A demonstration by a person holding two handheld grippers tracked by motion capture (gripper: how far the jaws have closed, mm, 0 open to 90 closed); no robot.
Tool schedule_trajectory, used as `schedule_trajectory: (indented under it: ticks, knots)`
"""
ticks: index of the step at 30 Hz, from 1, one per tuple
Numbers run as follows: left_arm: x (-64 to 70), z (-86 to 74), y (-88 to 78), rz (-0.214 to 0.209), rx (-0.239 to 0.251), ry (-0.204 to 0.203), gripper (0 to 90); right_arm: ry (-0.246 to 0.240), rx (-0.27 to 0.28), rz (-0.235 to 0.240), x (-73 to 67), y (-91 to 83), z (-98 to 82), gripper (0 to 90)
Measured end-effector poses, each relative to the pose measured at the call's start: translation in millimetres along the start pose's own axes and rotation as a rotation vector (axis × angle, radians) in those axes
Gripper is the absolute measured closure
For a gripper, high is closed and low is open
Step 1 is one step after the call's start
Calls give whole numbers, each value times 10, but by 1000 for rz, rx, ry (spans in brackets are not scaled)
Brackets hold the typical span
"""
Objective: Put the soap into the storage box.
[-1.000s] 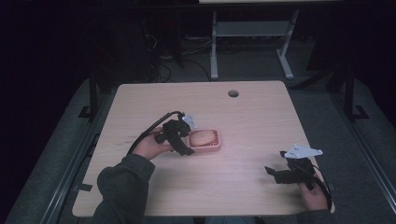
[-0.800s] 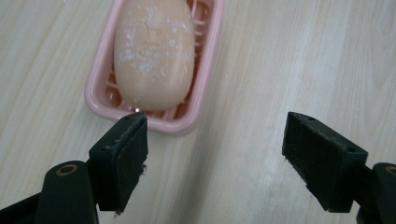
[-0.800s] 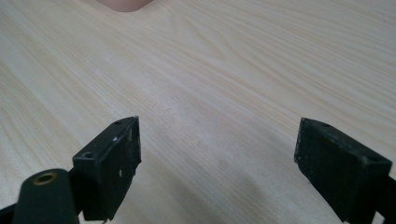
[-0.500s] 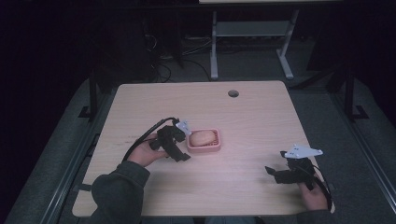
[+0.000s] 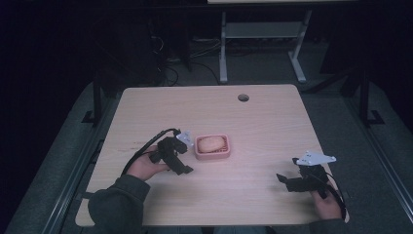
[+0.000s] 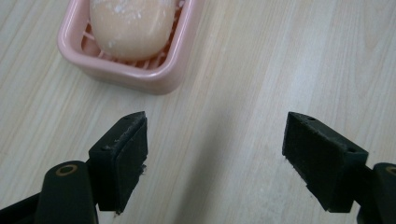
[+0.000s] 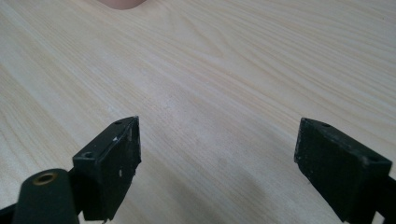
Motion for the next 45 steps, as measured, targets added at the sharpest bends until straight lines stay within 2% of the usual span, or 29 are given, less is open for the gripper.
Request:
schedule_trajectory:
  ticks: [4, 23, 36, 37, 38, 45]
  knots:
    - [-1, -74, -30, 5, 6, -20, 221, -3, -4, 0, -2, 10, 1, 142]
    - [111, -312, -56, 13, 14, -22, 222, 4, -9, -10, 8, 20, -5, 141]
    - [183, -475, -87, 17, 32, -44, 223, 5, -9, -15, 15, 20, -7, 141]
    - [182, -492, -95, 17, 22, -35, 223, 5, -10, -15, 15, 20, -7, 142]
    - [191, -504, -91, 18, 29, -47, 223, 4, -9, -16, 17, 21, -8, 141]
    - [249, -616, -86, 22, 27, -51, 223, 4, -9, -17, 20, 17, -10, 141]
Point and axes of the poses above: each handheld gripper's, and its own axes: y roughly forward along the jaws, z roughly out of its top, x roughly to its right, the point moved 5 cm from there along y, roughly forward along the jaws, and after that the axes turned 1 degree about x, right-handed, at the moved point
